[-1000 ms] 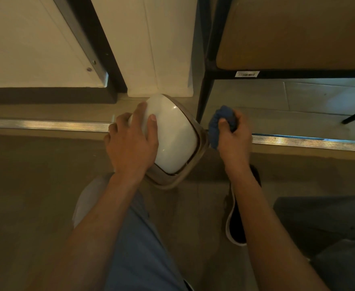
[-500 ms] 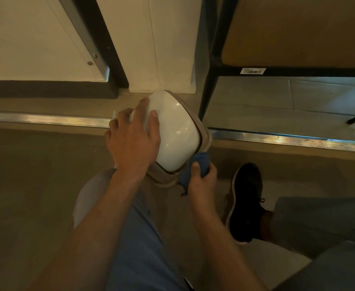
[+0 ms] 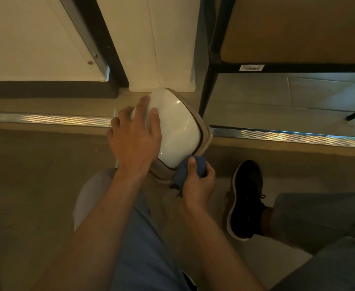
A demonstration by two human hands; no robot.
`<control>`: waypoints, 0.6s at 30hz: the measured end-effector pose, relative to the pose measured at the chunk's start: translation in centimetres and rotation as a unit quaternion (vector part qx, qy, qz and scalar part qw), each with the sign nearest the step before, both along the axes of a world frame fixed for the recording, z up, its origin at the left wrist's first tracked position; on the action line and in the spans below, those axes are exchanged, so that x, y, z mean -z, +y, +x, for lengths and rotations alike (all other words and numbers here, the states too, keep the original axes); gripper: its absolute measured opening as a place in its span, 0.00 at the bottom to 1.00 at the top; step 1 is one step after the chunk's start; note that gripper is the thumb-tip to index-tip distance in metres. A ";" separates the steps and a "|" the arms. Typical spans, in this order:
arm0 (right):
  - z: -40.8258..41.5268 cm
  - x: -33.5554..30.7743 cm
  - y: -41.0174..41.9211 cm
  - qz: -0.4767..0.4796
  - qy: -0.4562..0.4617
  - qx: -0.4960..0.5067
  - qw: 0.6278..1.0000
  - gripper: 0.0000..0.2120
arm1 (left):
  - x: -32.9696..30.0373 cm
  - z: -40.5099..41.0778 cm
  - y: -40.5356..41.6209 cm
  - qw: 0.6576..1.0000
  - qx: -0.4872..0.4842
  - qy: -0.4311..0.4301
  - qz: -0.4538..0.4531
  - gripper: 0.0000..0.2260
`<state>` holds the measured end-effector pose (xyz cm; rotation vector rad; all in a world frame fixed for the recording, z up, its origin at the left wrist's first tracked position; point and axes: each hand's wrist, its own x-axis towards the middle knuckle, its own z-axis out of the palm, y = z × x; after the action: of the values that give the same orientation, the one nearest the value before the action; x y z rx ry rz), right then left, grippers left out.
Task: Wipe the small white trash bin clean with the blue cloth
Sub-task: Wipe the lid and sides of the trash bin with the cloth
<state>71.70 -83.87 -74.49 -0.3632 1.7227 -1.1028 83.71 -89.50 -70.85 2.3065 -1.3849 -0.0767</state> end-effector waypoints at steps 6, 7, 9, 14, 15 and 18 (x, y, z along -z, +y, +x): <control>-3.4 0.4 -6.2 -0.053 0.002 0.018 0.998 0.18 | 0.0 -0.1 0.0 1.000 0.000 0.002 -0.002 0.22; -3.2 0.4 -6.1 -0.055 0.002 0.014 0.998 0.18 | 0.0 -0.1 -0.1 1.000 -0.002 0.001 -0.004 0.22; -2.2 0.5 -4.2 -0.055 -0.002 0.008 0.998 0.18 | 0.0 -0.1 -0.1 1.000 -0.001 0.001 -0.001 0.21; -0.3 1.3 0.4 -0.030 -0.002 -0.009 1.000 0.14 | 0.0 0.2 -0.1 1.000 0.011 -0.002 0.004 0.22; -0.6 1.3 -0.2 -0.032 -0.001 -0.004 0.999 0.14 | 0.0 0.3 0.0 1.000 0.017 -0.003 0.004 0.22; -2.2 1.1 -3.7 -0.049 -0.015 0.010 0.999 0.16 | -0.2 0.5 0.1 1.000 0.030 -0.005 0.008 0.22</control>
<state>69.46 -87.57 -75.64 -0.3890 1.6520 -1.2039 84.19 -89.41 -70.70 2.2811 -1.4633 -0.0948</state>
